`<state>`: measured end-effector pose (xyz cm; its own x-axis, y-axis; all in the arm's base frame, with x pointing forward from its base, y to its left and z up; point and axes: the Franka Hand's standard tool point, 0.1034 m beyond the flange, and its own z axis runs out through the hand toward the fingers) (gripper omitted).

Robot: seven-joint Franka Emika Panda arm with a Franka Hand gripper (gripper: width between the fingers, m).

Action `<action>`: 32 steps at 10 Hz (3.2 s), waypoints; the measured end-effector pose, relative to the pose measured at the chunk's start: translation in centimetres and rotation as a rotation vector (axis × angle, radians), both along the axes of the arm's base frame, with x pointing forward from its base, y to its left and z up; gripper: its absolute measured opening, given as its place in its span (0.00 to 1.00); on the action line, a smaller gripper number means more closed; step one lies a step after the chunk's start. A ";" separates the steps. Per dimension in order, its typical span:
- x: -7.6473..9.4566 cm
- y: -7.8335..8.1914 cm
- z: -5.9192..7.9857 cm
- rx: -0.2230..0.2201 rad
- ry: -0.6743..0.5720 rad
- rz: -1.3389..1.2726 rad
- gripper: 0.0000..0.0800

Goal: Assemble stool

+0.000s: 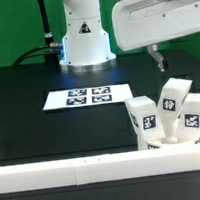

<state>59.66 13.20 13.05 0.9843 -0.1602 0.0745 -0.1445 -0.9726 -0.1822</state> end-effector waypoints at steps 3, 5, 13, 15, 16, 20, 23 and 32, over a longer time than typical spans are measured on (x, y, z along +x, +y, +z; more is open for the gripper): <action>-0.4 -0.2 -0.3 -0.045 -0.045 0.336 0.81; -0.3 -0.3 -0.3 -0.060 -0.061 0.434 0.81; 0.8 -3.0 -0.7 -0.210 -0.178 1.120 0.81; 0.5 -2.8 -0.9 -0.204 -0.148 1.059 0.81; -0.3 -2.1 -1.5 -0.218 -0.071 1.010 0.81; -0.4 -1.5 -2.9 -0.225 -0.061 1.006 0.81; -0.3 -2.3 -3.1 -0.226 -0.058 0.994 0.81; -0.6 -3.0 -4.7 -0.220 -0.040 0.952 0.75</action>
Offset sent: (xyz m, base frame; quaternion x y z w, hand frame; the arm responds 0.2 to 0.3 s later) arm 0.0000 0.0000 0.0000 0.0000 0.0000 -0.1938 0.9810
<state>59.03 10.19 8.36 0.6908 0.7217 0.0437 0.7211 -0.6921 0.0300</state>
